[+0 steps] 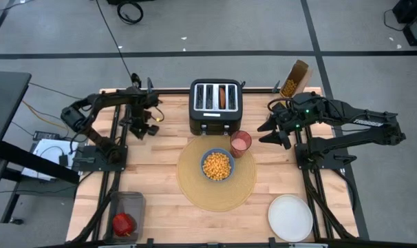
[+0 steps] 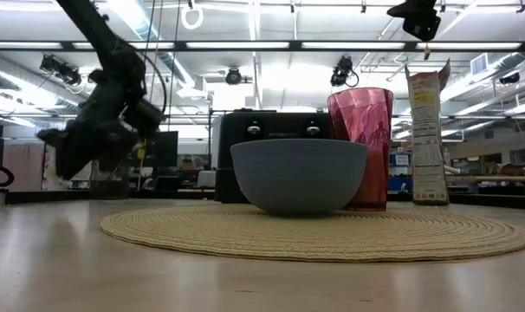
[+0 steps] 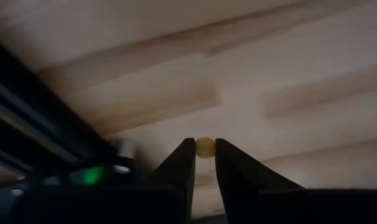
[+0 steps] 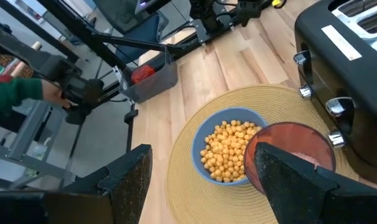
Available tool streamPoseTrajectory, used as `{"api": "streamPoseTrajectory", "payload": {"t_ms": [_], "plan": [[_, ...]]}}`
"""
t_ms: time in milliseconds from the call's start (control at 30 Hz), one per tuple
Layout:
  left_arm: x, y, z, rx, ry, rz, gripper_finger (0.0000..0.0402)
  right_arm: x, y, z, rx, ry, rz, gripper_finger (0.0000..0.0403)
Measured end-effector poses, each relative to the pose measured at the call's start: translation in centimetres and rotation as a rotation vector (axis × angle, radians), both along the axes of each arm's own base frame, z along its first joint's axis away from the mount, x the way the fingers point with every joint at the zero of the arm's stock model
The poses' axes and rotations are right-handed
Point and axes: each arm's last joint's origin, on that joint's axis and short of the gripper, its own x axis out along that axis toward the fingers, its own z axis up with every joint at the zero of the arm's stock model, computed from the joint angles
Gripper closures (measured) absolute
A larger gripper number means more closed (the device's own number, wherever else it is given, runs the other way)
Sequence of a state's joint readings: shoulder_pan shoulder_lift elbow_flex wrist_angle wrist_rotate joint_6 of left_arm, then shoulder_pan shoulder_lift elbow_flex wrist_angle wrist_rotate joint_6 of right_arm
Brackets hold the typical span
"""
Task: Arrange a breakfast setting
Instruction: Put the cereal into the bowl
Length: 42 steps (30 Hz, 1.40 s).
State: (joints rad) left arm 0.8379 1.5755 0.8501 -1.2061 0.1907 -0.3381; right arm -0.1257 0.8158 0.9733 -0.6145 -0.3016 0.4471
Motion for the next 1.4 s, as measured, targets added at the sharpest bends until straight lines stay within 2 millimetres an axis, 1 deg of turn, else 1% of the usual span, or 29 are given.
{"api": "streamPoseTrajectory", "payload": {"t_ms": [133, 267, 367, 433, 567, 667, 767, 900, 1000, 1100, 1167, 1300, 1400], "plan": [[1.7, -0.9, 2.8, 0.063, -0.100, 0.013, 0.0338, 0.0, 0.0, 0.0, -0.017, -0.004, 0.013, 0.0117], [3.5, -2.9, 6.1, 0.142, -0.192, 0.023, 0.0338, 0.0, 0.0, 0.0, -0.038, -0.009, 0.027, 0.0118], [5.2, -5.4, 8.6, 0.199, -0.296, 0.011, 0.0338, 0.0, 0.0, 0.0, -0.068, -0.016, 0.042, 0.0118], [6.7, -7.2, 10.0, 0.236, -0.397, 0.009, 0.0338, 0.0, 0.0, 0.0, -0.092, -0.021, 0.055, 0.0118], [9.9, -11.4, 11.2, 0.296, -0.590, -0.022, 0.0338, 0.0, 0.0, 0.0, -0.139, -0.032, 0.078, 0.0118], [12.7, -14.4, 11.6, 0.383, -0.781, -0.075, 0.0338, 0.0, 0.1, 0.0, -0.157, -0.037, 0.096, 0.0118], [15.2, -16.8, 11.9, 0.515, -0.974, -0.110, 0.0338, 0.0, 0.1, 0.0, -0.153, -0.042, 0.119, 0.0118], [18.4, -18.9, 11.3, 0.644, -1.181, -0.203, 0.0338, 0.0, 0.2, 0.0, -0.147, -0.045, 0.135, 0.0118], [20.3, -19.7, 10.1, 0.677, -1.259, -0.239, 0.0338, 0.0, 0.2, 0.0, -0.132, -0.042, 0.129, 0.0118], [21.6, -20.2, 8.9, 0.697, -1.304, -0.268, 0.0338, 0.0, 0.2, 0.0, -0.116, -0.038, 0.122, 0.0118], [22.0, -20.6, 8.3, 0.701, -1.308, -0.289, 0.0338, 0.0, 0.2, 0.0, -0.108, -0.035, 0.119, 0.0118], [22.0, -21.0, 7.7, 0.709, -1.279, -0.346, 0.0338, 0.0, 0.2, 0.0, -0.085, -0.030, 0.108, 0.0118], [22.0, -20.9, 7.7, 0.729, -1.285, -0.378, 0.0337, 0.0, 0.2, 0.0, -0.074, -0.028, 0.103, 0.0118]]}}
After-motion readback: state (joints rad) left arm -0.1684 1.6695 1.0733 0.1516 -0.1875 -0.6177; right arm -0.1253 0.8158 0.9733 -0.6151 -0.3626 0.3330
